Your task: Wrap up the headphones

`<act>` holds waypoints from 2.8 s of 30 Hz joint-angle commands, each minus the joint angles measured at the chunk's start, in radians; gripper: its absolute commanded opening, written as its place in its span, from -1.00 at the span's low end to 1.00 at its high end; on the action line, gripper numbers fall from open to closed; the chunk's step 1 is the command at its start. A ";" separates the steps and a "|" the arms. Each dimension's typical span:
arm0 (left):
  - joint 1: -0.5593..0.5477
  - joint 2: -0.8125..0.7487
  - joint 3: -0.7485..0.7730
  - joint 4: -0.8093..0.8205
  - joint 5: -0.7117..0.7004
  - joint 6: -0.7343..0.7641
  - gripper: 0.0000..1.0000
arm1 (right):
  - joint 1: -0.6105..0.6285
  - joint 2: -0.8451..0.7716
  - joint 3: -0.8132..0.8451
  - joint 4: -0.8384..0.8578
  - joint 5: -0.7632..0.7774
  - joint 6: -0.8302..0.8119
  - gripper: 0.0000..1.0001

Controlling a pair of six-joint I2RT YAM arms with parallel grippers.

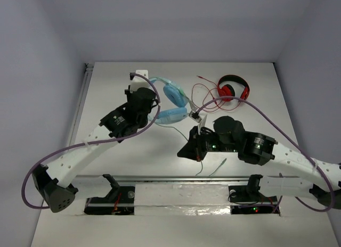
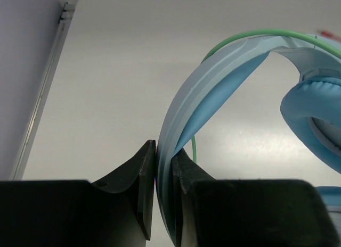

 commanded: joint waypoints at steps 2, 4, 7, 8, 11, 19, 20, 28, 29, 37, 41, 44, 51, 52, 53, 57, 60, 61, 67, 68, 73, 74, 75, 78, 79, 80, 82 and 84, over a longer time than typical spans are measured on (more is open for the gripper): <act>-0.072 -0.013 -0.039 -0.062 -0.002 -0.030 -1.00 | 0.007 0.021 0.148 -0.147 0.150 -0.133 -1.00; -0.106 -0.027 -0.085 -0.079 0.044 -0.041 -1.00 | 0.007 0.050 0.195 -0.161 0.187 -0.165 -1.00; -0.134 -0.045 -0.130 -0.116 0.151 -0.048 -1.00 | 0.007 0.124 0.240 -0.182 0.284 -0.208 -1.00; -0.143 -0.050 -0.139 -0.139 0.191 -0.051 -1.00 | 0.007 0.139 0.265 -0.195 0.345 -0.228 -1.00; -0.157 -0.088 -0.180 -0.165 0.272 -0.056 -1.00 | 0.007 0.184 0.298 -0.231 0.483 -0.255 -1.00; -0.157 -0.238 -0.250 -0.114 0.365 -0.061 -1.00 | -0.004 0.166 0.268 -0.245 0.758 -0.268 -1.00; -0.157 -0.241 -0.243 -0.114 0.395 -0.056 -1.00 | -0.014 0.166 0.263 -0.244 0.787 -0.265 -1.00; -0.148 -0.269 -0.207 -0.099 0.564 -0.015 -1.00 | -0.125 0.169 0.208 -0.190 0.928 -0.271 -0.65; -0.148 -0.274 -0.202 -0.091 0.580 -0.013 -1.00 | -0.140 0.167 0.197 -0.183 0.930 -0.272 -0.59; -0.119 -0.309 -0.141 -0.074 0.603 -0.016 -1.00 | -0.209 0.112 0.078 -0.055 0.726 -0.234 -0.68; -0.108 -0.317 -0.107 -0.035 0.727 -0.011 -1.00 | -0.219 0.097 0.013 0.003 0.672 -0.210 -0.77; -0.090 -0.323 -0.082 -0.007 0.785 -0.021 -1.00 | -0.219 0.092 -0.019 0.028 0.677 -0.187 -0.82; -0.057 -0.353 -0.036 0.073 0.863 -0.073 -1.00 | -0.219 -0.006 -0.165 0.254 0.564 -0.112 -0.86; -0.057 -0.359 -0.032 0.082 0.857 -0.083 -1.00 | -0.219 -0.026 -0.187 0.287 0.536 -0.104 -0.86; -0.057 -0.361 -0.021 0.102 0.847 -0.093 -1.00 | -0.219 -0.047 -0.212 0.329 0.495 -0.096 -0.83; -0.057 -0.353 0.007 0.159 0.840 -0.148 -1.00 | -0.219 -0.118 -0.326 0.553 0.324 -0.082 -0.70; -0.057 -0.346 0.019 0.185 0.839 -0.168 -1.00 | -0.219 -0.101 -0.352 0.635 0.231 -0.088 -0.68; -0.057 -0.340 0.025 0.191 0.833 -0.177 -1.00 | -0.219 -0.098 -0.385 0.664 0.209 -0.081 -0.67; -0.057 -0.317 0.063 0.249 0.814 -0.202 -1.00 | -0.219 -0.063 -0.468 0.864 0.093 -0.032 -0.62; -0.057 -0.309 0.083 0.255 0.816 -0.211 -1.00 | -0.219 -0.052 -0.481 0.885 0.077 -0.024 -0.62; -0.057 -0.283 0.129 0.292 0.808 -0.240 -1.00 | -0.219 0.014 -0.534 1.054 0.011 0.034 -0.55; -0.057 -0.280 0.135 0.303 0.802 -0.245 -1.00 | -0.219 0.026 -0.537 1.072 0.005 0.037 -0.51; -0.057 -0.277 0.135 0.308 0.802 -0.254 -1.00 | -0.219 0.040 -0.539 1.100 -0.015 0.044 -0.48; -0.057 -0.269 0.140 0.321 0.729 -0.262 -1.00 | -0.219 0.109 -0.537 1.155 -0.053 0.065 -0.47; -0.057 -0.263 0.142 0.324 0.715 -0.262 -1.00 | -0.219 0.144 -0.536 1.166 -0.064 0.071 -0.47; -0.057 -0.260 0.148 0.329 0.696 -0.263 -1.00 | -0.219 0.162 -0.534 1.177 -0.076 0.080 -0.47; -0.057 -0.248 0.155 0.337 0.687 -0.266 -1.00 | -0.219 0.195 -0.544 1.218 -0.101 0.111 -0.55; -0.057 -0.238 0.168 0.344 0.663 -0.266 -1.00 | -0.219 0.233 -0.553 1.262 -0.121 0.139 -0.69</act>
